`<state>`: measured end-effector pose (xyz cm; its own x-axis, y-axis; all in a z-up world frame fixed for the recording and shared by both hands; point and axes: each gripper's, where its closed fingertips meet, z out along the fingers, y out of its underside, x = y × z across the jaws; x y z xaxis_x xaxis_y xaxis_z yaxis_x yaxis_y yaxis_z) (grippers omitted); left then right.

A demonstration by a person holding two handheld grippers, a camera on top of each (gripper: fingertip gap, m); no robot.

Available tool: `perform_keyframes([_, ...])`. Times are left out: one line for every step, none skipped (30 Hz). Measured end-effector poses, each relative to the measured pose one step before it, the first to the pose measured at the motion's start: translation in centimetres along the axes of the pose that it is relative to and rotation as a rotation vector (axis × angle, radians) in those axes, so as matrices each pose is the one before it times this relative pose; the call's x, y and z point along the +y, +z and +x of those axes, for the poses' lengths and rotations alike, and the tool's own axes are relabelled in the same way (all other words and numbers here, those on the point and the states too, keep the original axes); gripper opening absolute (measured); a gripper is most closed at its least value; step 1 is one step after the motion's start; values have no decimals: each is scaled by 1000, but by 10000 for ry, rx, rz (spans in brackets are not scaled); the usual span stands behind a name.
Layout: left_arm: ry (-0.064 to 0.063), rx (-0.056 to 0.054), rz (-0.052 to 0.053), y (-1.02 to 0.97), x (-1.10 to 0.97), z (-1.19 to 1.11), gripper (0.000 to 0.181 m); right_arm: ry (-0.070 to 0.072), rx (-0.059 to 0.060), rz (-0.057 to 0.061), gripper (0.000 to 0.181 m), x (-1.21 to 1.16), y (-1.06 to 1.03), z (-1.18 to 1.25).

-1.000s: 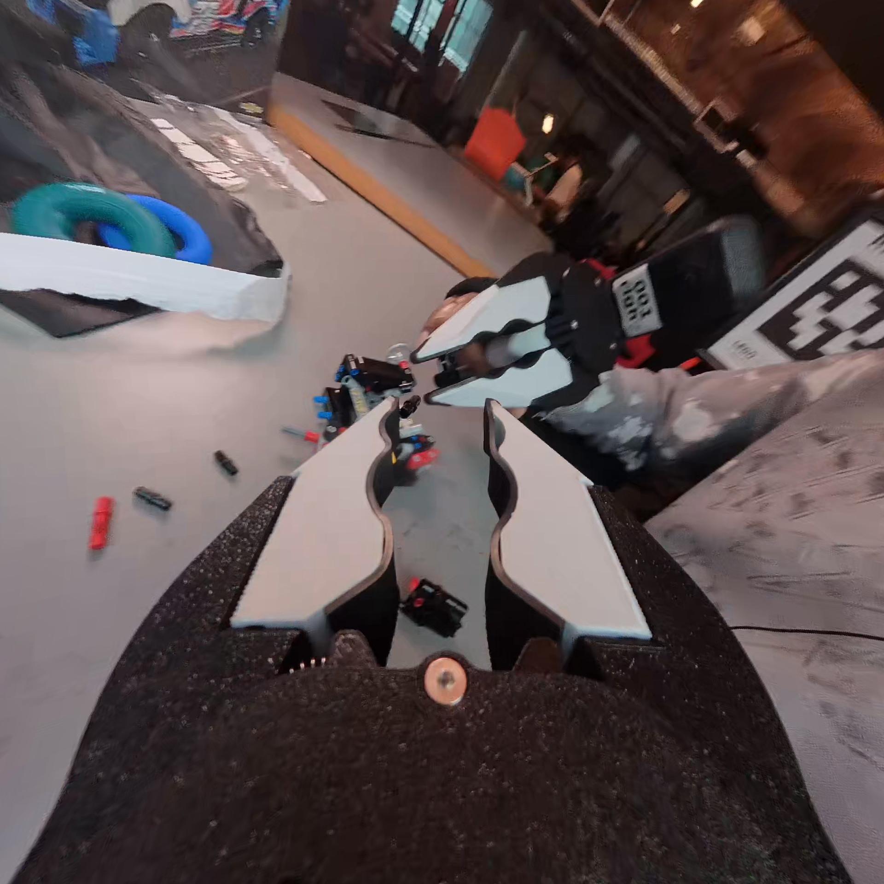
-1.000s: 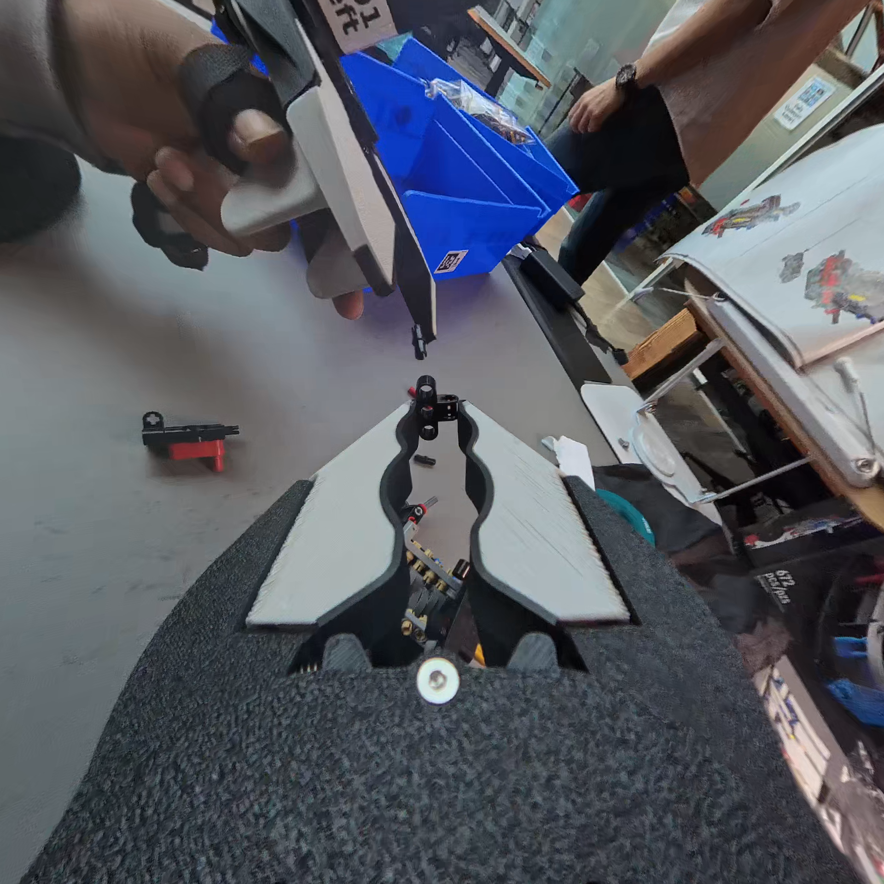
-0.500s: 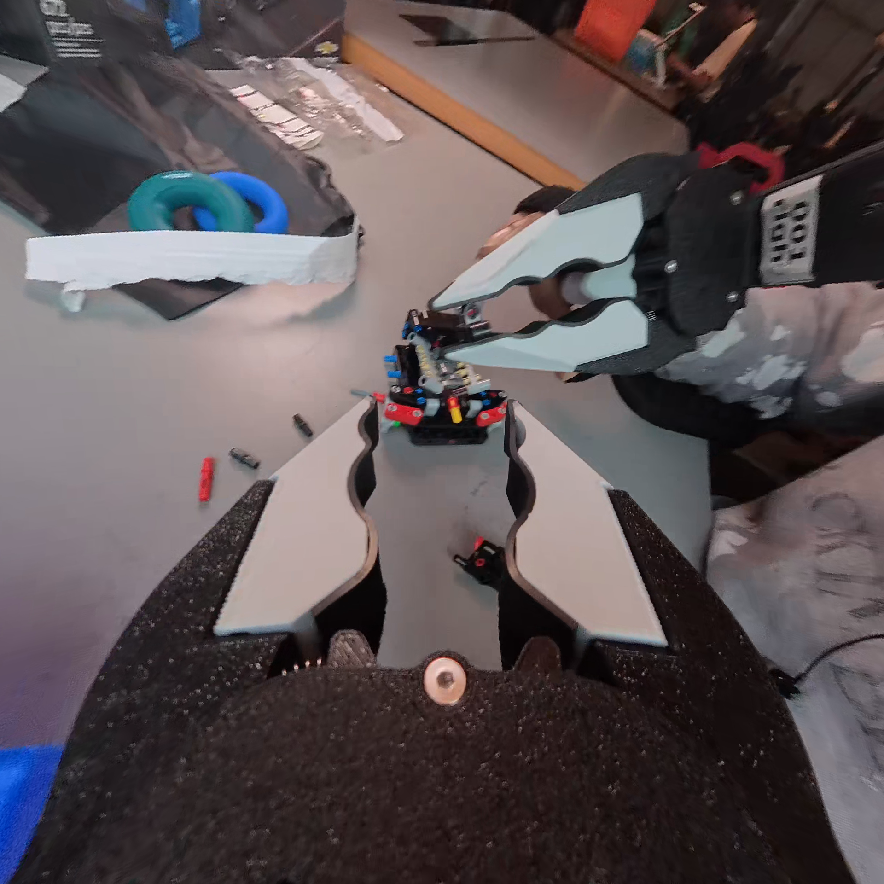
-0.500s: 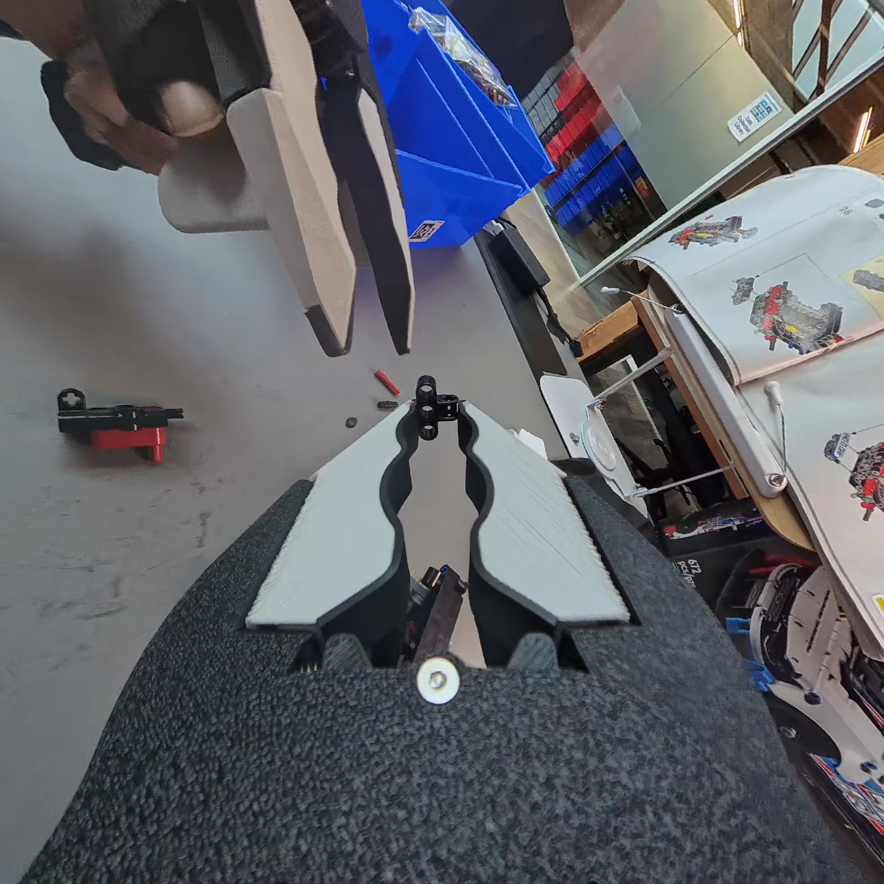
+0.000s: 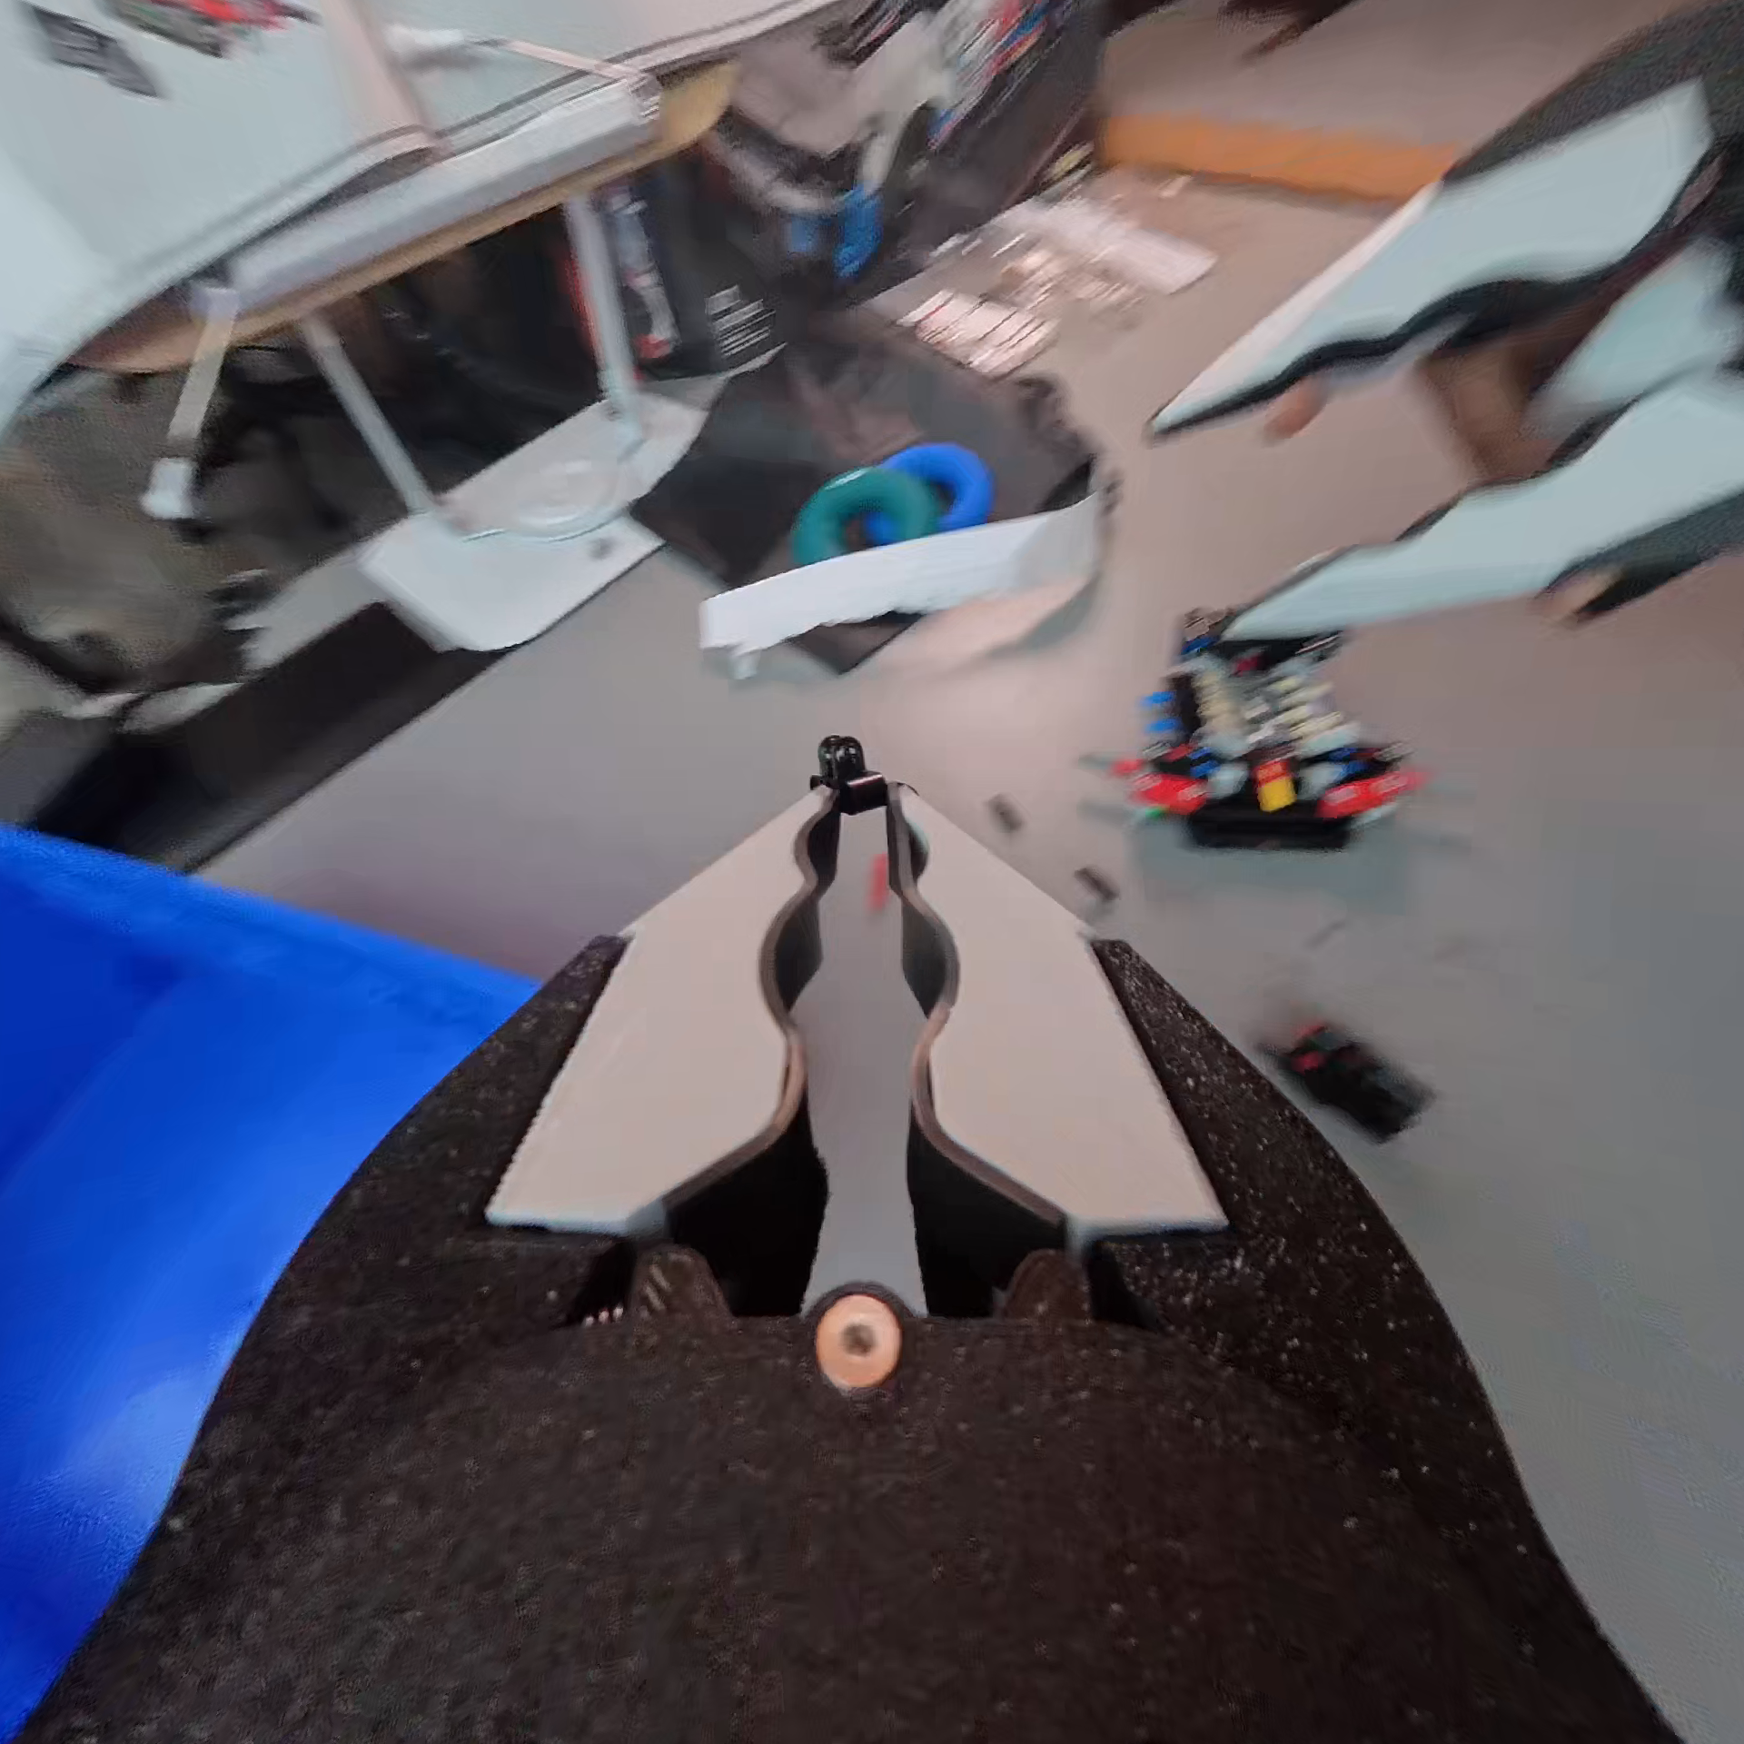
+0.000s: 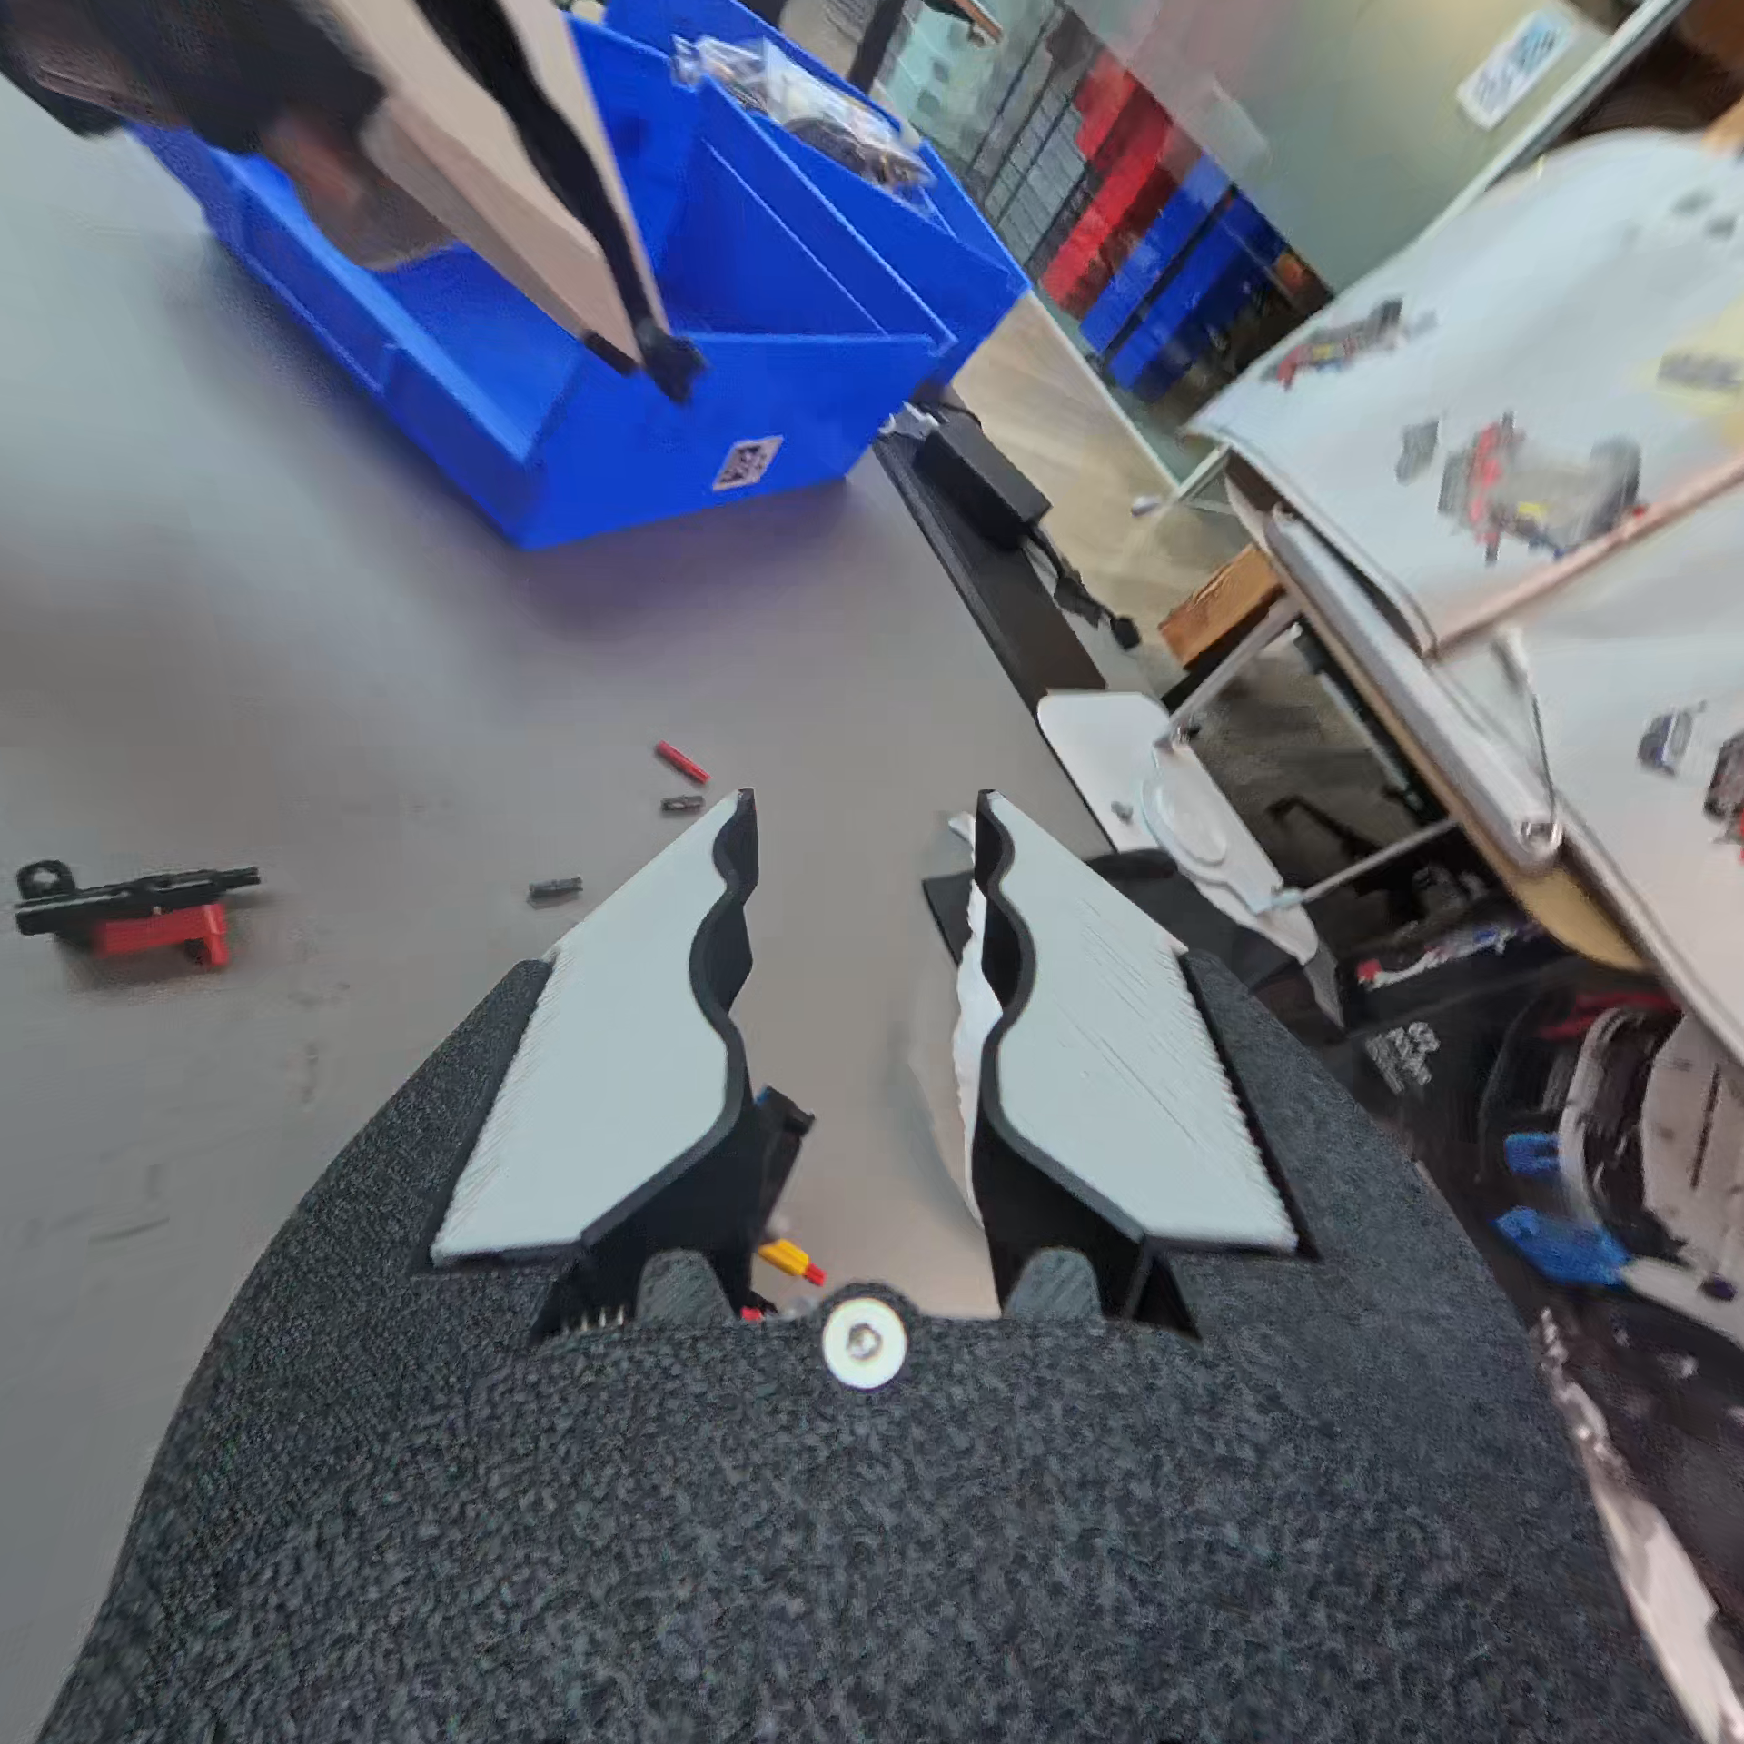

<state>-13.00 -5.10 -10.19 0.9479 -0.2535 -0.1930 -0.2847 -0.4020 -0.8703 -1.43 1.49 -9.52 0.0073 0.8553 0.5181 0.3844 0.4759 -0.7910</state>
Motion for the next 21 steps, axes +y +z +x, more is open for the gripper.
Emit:
perform_keyframes([397, -1195, -872, -694, 1549, -2739, 10, 790, -67, -337, 45, 1519, -189, 1866])
perform_keyframes([-185, -832, -695, -220, 1503, -2181, 10, 557, 78, -523, 46, 1749, 35, 1925])
perform_keyframes([-263, -459, -591, 148, 1332, -1465, 11, 330, 16, -583, 47, 1808, 331, 1564])
perform_keyframes([-149, -400, -451, 291, 1030, -1117, 11, 262, -140, -582, 47, 1731, 575, 1008])
perform_keyframes([-56, -405, -164, 296, 537, -846, 12, 268, -178, -506, 48, 1521, 756, 645])
perform_keyframes([-63, -227, -112, 289, 351, -410, 22, 243, -234, -433, 48, 1296, 858, 309])
perform_keyframes([-89, -1, -86, 249, 206, 25, 36, 221, -285, -357, 48, 1019, 863, 19])
perform_keyframes([-107, 135, 107, 116, -115, 286, 45, 182, -261, -235, 48, 678, 788, -118])
perform_keyframes([-140, 207, 271, -45, -370, 423, 49, 131, -123, -129, 48, 370, 668, -15])
perform_keyframes([-104, 146, 264, -114, -385, 327, 50, 55, -37, -121, 48, 236, 549, 64])
perform_keyframes([30, 21, 269, -115, -366, 164, 49, -8, -36, -89, 47, 111, 439, 13])
perform_keyframes([95, 23, 389, -182, -518, 213, 49, -126, -21, -53, 29, 4, 221, -24])
perform_keyframes([5, 105, 460, -296, -651, 324, 49, -329, 23, 50, 0, -163, -73, -45])
perform_keyframes([-141, 146, 390, -328, -614, 291, 49, -339, -71, 118, 0, -323, -334, -234])
perform_keyframes([-186, 56, 213, -247, -392, 28, 48, -214, -70, 213, 0, -546, -634, -186])
perform_keyframes([-128, -10, 131, -173, -238, -163, 49, -158, -94, 477, 0, -929, -942, -211])
perform_keyframes([-82, 71, 264, -197, -367, -42, 49, -37, 96, 465, 0, -937, -1144, 117])
perform_keyframes([-100, 191, 424, -295, -602, 197, 49, -15, 145, 335, 0, -760, -1309, 258])
perform_keyframes([-123, 267, 470, -346, -719, 371, 49, -55, 153, 438, 0, -860, -1527, 267])
perform_keyframes([-101, 326, 465, -324, -759, 537, 49, 14, 195, 440, 0, -833, -1647, 375])
perform_keyframes([-76, 372, 463, -296, -771, 662, 49, 141, 238, 282, 0, -595, -1667, 588])
